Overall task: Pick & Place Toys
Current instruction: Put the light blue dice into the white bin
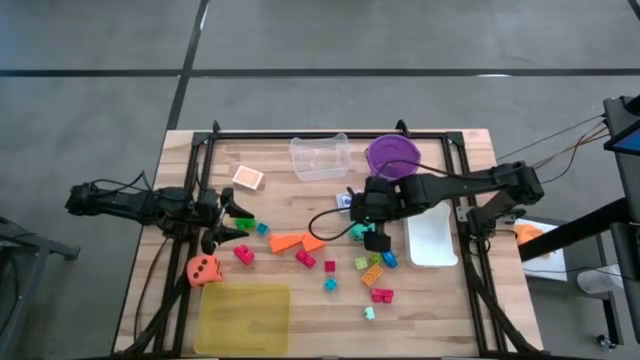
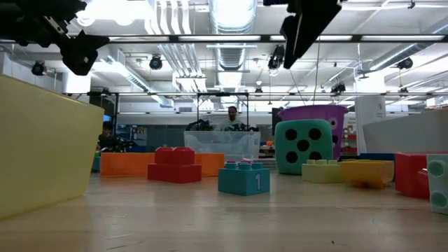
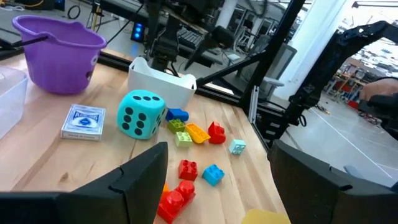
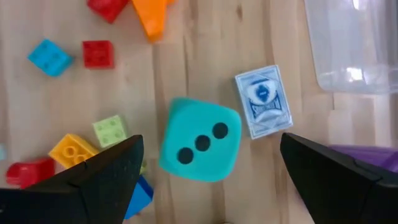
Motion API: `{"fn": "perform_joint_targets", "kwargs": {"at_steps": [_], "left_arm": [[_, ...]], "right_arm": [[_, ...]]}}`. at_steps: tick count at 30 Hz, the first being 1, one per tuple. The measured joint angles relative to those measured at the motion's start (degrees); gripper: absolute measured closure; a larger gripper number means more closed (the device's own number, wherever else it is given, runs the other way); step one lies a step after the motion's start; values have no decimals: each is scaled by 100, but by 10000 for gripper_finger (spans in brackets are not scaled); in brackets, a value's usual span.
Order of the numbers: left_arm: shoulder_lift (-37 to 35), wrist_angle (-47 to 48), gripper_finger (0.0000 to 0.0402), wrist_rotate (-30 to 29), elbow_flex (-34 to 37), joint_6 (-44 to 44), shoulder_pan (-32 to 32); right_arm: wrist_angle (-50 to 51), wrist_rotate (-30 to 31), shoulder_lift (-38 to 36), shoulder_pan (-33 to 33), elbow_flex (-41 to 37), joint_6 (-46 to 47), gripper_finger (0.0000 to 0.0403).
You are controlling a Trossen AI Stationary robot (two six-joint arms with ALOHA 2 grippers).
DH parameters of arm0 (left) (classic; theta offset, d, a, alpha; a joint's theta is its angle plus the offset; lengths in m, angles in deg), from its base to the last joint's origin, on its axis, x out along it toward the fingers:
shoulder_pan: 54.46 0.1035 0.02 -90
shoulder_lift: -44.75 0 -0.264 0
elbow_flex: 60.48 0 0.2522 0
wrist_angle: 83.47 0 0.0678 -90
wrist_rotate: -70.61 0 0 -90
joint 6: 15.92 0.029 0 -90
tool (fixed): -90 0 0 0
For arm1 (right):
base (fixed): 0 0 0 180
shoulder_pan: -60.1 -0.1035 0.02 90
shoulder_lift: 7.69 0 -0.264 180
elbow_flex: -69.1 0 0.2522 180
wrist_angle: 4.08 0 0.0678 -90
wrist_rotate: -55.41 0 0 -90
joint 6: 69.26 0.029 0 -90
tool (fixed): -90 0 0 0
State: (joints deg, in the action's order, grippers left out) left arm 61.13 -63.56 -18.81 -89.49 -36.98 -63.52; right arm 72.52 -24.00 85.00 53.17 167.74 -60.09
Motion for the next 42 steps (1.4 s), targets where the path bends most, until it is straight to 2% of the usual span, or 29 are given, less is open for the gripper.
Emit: {"fn": "perform_joint_targets", "kwargs": {"at_steps": [7,12,22,28,36,42], "left_arm": [[0,39,128,72,0,1,0],[0,166,128,101,0,4,0],[0,162,128,101,2,22,0],[0,162,128,101,2,20,2],[0,160,128,101,2,20,4],[0,155,128,101,2,20,2]], "right_arm": [[-382,-104,-136,327,-752,225,27],[-1086,-703,-182,520,-1258,286,27],[-1698,-757,-186,616,-1969,384,27],[-1971,-777,-188,671,-2175,467,27],[-2067,-1120,-188,685,-2290,510,27],[-2172,-1102,-177,685,-2288,628,27]]}}
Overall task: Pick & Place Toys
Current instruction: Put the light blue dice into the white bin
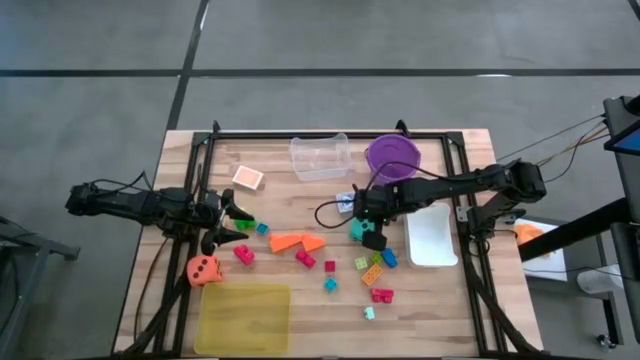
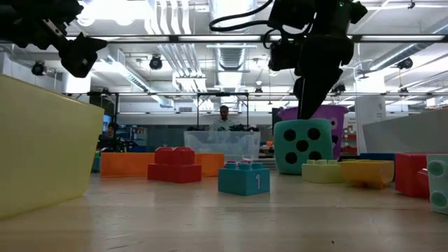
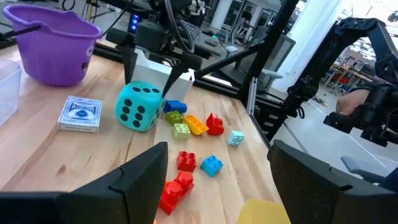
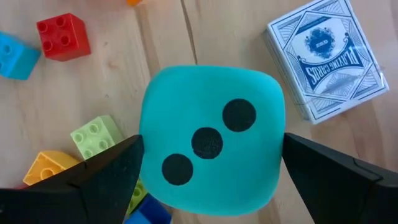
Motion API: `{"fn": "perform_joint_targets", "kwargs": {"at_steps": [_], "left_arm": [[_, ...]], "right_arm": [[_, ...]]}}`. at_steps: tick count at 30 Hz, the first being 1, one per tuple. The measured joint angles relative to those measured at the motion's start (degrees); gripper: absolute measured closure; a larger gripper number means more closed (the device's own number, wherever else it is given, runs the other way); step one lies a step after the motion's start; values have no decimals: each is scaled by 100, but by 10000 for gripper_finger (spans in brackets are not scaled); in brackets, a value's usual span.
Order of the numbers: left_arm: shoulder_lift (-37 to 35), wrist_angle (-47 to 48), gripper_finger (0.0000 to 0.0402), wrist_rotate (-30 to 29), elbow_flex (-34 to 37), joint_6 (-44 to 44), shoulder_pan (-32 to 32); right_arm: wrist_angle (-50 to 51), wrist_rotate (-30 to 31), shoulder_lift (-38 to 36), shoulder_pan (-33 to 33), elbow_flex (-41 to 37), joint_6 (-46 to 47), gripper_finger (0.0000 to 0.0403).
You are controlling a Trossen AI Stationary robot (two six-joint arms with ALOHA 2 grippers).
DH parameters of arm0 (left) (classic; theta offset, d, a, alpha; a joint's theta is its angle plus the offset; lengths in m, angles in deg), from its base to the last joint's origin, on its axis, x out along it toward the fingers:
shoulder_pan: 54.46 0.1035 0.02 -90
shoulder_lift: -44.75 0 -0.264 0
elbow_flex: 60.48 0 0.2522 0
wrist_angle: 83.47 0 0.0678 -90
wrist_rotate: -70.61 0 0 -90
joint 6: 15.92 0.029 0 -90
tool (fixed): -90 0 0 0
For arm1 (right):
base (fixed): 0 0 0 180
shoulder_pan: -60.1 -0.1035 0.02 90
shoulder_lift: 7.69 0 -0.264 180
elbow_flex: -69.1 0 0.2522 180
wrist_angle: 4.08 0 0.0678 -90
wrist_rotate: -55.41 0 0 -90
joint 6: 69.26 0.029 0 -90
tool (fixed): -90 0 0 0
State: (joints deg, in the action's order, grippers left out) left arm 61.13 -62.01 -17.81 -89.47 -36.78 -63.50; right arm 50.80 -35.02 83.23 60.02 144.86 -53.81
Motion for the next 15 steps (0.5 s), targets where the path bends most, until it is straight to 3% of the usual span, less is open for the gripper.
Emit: {"fn": "perform_joint_targets", "kwargs": {"at_steps": [15], "left_arm": [[0,0,128,0,2,0,-2]], "right_arm": [[25,16,-55,0,160,-84,27]]}}
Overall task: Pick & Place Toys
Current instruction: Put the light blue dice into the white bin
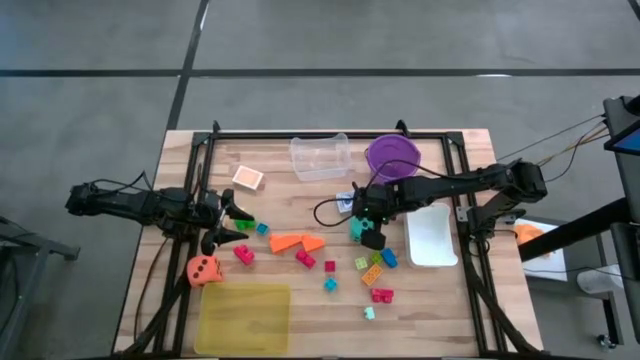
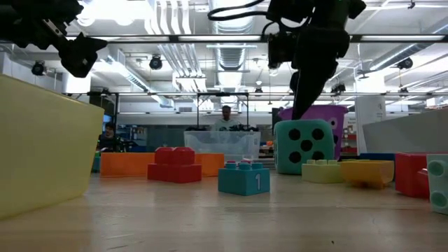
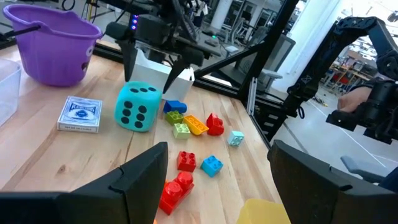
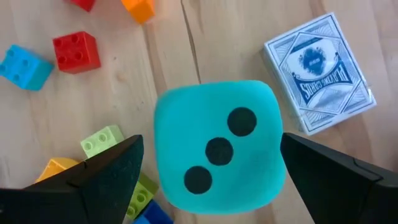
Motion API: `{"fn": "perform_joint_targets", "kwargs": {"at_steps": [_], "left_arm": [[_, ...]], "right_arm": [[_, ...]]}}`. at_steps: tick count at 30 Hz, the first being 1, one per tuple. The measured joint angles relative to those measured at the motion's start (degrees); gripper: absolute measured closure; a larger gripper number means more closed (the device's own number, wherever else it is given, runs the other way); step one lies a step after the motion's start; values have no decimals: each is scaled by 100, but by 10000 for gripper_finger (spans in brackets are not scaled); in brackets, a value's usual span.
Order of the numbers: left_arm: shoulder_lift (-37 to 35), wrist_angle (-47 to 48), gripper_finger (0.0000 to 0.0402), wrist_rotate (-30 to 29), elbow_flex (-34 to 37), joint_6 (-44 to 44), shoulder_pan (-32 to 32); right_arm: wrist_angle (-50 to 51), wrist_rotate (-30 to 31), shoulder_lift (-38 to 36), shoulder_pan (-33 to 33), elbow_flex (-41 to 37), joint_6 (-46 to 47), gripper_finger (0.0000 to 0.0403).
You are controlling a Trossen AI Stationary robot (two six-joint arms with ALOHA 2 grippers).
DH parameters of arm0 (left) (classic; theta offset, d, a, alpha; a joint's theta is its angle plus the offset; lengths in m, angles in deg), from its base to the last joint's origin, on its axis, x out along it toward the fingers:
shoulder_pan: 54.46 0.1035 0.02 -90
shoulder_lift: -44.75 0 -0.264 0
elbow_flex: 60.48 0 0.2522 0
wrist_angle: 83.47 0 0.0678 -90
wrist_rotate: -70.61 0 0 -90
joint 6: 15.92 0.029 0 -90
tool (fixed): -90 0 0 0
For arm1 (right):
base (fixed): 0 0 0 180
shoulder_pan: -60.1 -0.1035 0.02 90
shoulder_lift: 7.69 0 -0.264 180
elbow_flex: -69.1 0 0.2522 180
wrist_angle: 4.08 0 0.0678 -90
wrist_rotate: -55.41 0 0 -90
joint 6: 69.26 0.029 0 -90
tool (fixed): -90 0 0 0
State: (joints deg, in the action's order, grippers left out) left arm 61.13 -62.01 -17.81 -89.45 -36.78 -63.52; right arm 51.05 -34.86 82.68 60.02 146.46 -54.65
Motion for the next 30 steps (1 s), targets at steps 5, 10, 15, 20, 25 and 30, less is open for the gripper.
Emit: {"fn": "perform_joint_targets", "kwargs": {"at_steps": [5,10,15,20,25,30], "left_arm": [[0,0,128,0,0,0,0],[0,0,128,0,0,0,0],[0,0,128,0,0,0,0],[0,0,128,0,0,-2,0],[0,-2,128,0,-2,-2,0],[0,-9,128,0,0,-4,0]], "right_arm": [[20,-57,9,-8,-41,-223,28],[18,-125,9,-7,-50,-251,27],[28,-125,9,-2,-52,-163,27],[47,-125,9,0,-59,-152,27],[191,-126,7,0,-15,-150,24],[170,296,7,-27,-40,225,6]]}}
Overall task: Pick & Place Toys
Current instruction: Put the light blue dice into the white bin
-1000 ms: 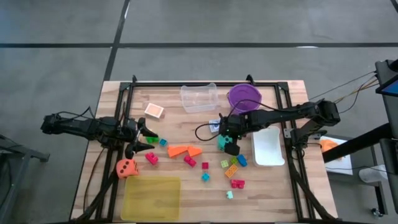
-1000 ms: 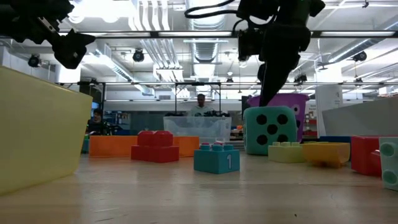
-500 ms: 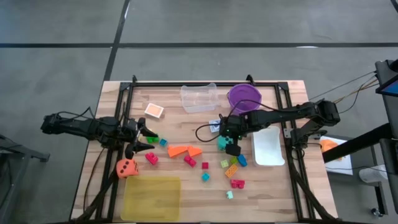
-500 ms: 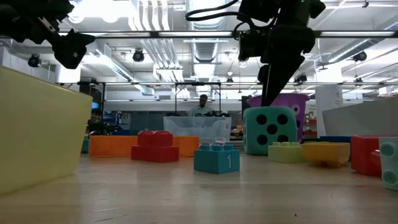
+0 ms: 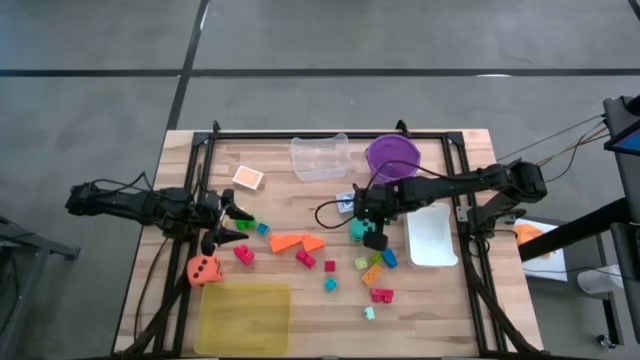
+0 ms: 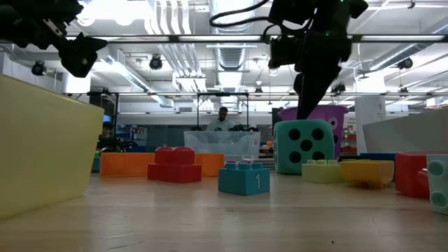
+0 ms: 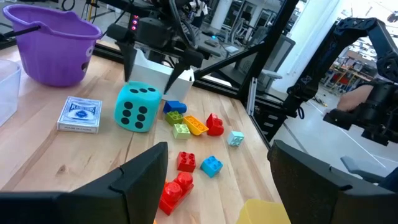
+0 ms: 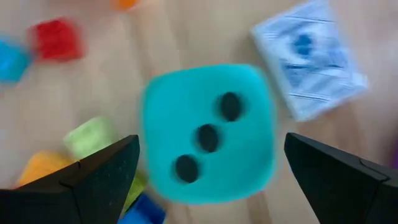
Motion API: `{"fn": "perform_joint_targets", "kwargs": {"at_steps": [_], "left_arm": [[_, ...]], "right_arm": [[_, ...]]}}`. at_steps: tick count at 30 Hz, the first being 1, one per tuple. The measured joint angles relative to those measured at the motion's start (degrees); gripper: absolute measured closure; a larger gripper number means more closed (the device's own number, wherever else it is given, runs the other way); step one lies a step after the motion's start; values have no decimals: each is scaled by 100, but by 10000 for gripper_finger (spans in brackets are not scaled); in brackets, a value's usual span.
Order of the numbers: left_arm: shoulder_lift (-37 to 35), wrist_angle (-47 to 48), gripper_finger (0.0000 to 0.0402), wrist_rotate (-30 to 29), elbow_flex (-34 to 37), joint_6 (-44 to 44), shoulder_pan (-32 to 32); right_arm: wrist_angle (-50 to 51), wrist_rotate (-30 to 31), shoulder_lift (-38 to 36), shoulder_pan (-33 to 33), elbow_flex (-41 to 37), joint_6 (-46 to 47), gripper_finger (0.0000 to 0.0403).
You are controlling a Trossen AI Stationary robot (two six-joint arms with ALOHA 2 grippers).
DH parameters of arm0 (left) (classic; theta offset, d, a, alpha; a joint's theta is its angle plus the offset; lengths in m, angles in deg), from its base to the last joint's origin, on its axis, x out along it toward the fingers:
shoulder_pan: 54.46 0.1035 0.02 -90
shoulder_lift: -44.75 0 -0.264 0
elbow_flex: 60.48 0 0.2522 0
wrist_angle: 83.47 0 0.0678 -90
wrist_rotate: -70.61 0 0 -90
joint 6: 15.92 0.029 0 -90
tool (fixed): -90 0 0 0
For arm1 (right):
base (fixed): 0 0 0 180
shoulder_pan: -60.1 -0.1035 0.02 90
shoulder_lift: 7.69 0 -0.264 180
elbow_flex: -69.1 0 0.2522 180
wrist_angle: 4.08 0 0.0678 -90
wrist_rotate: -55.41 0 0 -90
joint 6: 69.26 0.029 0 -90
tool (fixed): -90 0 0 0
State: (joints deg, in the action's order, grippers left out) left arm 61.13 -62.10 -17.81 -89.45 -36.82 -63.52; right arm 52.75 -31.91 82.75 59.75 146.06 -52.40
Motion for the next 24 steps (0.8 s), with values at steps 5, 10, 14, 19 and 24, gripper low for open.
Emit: {"fn": "perform_joint_targets", "kwargs": {"at_steps": [5,10,14,19,24], "left_arm": [[-2,-2,128,0,0,-16,0],[0,-2,128,0,0,-12,2],[0,-2,128,0,0,-12,2],[0,-2,128,0,0,-12,2],[0,-1,128,0,0,-12,2]], "right_arm": [[-66,-209,44,-12,40,-378,22],[-80,-272,41,-14,119,-378,24],[-71,-268,41,-12,123,-381,24],[-6,-266,48,-12,21,-508,24],[-55,-210,48,-15,-53,-916,24]]}}
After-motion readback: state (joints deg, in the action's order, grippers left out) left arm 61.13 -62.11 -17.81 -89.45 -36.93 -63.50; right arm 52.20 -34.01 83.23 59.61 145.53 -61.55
